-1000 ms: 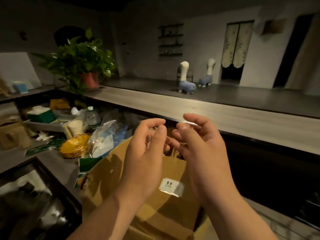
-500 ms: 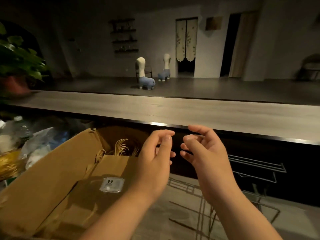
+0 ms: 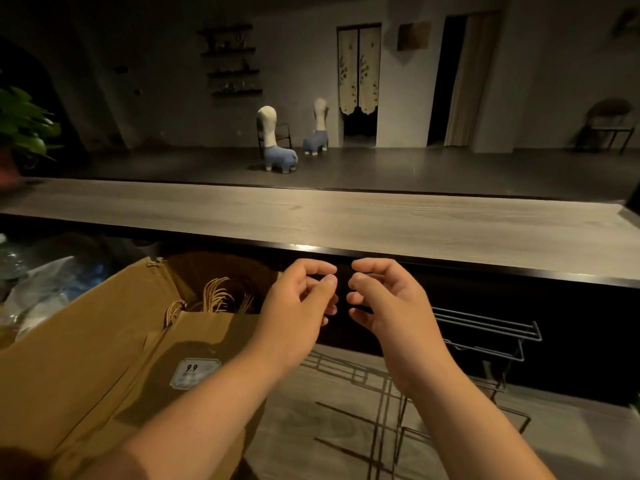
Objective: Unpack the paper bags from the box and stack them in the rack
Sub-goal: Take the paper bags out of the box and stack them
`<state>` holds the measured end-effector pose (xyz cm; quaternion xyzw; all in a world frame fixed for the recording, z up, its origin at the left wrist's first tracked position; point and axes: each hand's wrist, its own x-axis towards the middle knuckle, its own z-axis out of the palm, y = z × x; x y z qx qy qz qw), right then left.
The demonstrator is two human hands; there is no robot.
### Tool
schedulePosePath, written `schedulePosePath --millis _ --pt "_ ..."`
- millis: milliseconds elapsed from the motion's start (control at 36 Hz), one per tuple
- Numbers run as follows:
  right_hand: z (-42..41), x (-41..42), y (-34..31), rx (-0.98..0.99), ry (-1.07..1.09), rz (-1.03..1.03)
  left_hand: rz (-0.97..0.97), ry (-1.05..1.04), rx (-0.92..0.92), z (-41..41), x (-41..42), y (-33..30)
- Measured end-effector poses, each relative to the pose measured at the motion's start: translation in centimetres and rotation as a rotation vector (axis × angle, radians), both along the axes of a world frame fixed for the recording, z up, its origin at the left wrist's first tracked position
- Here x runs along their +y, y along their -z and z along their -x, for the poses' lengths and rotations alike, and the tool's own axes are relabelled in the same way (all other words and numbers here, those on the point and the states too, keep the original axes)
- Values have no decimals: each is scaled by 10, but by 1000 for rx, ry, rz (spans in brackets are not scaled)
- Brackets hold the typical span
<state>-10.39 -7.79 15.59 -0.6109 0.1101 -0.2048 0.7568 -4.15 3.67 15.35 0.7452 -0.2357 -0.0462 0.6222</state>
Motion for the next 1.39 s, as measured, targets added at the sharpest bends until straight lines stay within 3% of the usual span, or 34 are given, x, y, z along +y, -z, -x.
schedulePosePath --millis 389,778,917,1056,1222,1389 --pt "-78 58 12 128 -170 -40 -14 -121 97 -62 60 18" --pt "-175 148 42 520 -273 -46 -74 -197 383 -138 161 71" --pt "-200 177 45 606 -311 -67 -113 -249 408 -156 172 83" --pt "-222 199 58 650 -273 57 -176 -271 427 -175 197 95" --pt "-225 196 91 719 -173 335 -382 -259 429 -193 230 103" --pt "-219 181 97 822 -148 907 -462 -273 568 -204 255 114"
